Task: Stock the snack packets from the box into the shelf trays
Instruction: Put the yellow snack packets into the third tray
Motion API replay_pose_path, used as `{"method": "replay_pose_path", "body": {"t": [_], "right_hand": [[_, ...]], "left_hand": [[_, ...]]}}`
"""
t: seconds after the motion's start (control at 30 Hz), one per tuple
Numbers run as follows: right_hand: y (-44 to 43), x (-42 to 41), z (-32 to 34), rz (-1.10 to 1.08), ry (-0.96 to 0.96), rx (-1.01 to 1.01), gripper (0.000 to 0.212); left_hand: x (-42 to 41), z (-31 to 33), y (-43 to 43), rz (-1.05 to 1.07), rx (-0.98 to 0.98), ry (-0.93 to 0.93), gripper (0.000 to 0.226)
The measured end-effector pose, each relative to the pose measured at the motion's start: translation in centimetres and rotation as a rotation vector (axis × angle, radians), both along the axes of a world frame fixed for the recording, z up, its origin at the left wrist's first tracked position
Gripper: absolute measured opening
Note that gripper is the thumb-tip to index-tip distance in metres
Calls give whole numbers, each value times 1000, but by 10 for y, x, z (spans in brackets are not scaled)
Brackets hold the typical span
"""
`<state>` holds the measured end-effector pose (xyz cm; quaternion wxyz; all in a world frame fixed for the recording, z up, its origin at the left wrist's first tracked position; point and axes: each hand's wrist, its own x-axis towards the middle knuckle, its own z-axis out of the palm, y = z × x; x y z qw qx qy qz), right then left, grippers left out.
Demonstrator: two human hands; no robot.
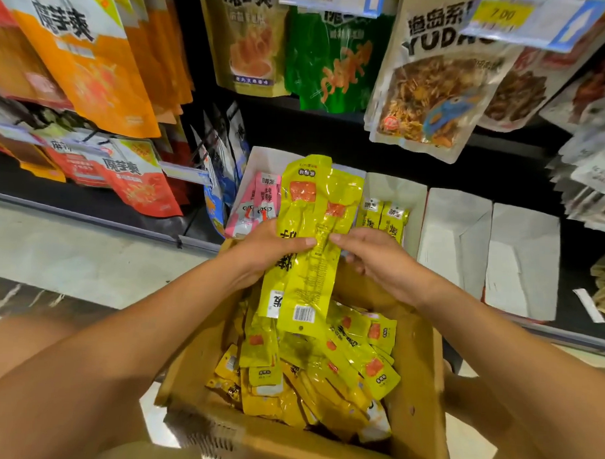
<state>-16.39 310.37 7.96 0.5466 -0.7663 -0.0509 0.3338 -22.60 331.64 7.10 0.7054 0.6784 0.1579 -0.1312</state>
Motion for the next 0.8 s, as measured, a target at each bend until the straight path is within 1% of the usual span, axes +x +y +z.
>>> {"method": "replay_pose_path", "body": {"t": [0.07, 0.13, 0.2, 0.23, 0.27, 0.3, 0.33, 0.37, 0.4, 0.47, 0.5, 0.57, 0.6, 0.63, 0.67, 0.7, 0.73, 0.8], "right_hand": [[1, -1, -4, 34, -36, -25, 32], [3, -2, -1, 21, -56, 7, 25], [5, -2, 4, 1, -20, 68, 14], [5, -1, 6, -16, 12, 106, 19], [5, 1, 7, -41, 35, 134, 30], [4, 4, 9, -63, 44, 146, 40], [3, 6, 10, -82, 38, 148, 46], [3, 8, 11, -97, 21, 155, 49], [2, 9, 12, -117, 1, 170, 47], [1, 11, 15, -161, -62, 194, 36], [0, 11, 17, -174, -104, 201, 25], [-2, 13, 17, -164, -193, 207, 9], [-3, 15, 16, -152, -248, 196, 10], [-3, 15, 15, -147, -311, 176, 15], [-3, 15, 14, -146, -382, 156, 20], [-3, 13, 13, -138, -459, 148, 26], [-2, 11, 11, -116, -534, 152, 29], [-1, 5, 8, -40, -671, 164, 30]], "left_hand": [[1, 1, -2, -6, -3, -2, 40], [2, -1, -4, 2, 5, -2, 39], [3, 1, -6, 15, 8, -9, 34], [4, 2, -4, 21, -12, -16, 31], [5, 5, -4, 48, 2, -19, 37], [6, 7, -2, 88, -13, 3, 57], [7, 6, 1, 121, -7, 27, 85], [9, 4, 4, 145, -21, 43, 101], [11, 2, 7, 176, -53, 39, 103], [12, 0, 11, 238, -114, 54, 96], [11, 1, 12, 246, -139, 73, 95], [19, -24, 23, 247, -161, 105, 100], [21, -35, 27, 246, -183, 129, 104], [28, -56, 36, 240, -214, 168, 107], [28, -58, 37, 226, -228, 187, 108], [23, -47, 32, 200, -235, 203, 104], [17, -30, 26, 183, -238, 206, 92], [6, 4, 9, 144, -250, 197, 58]]}}
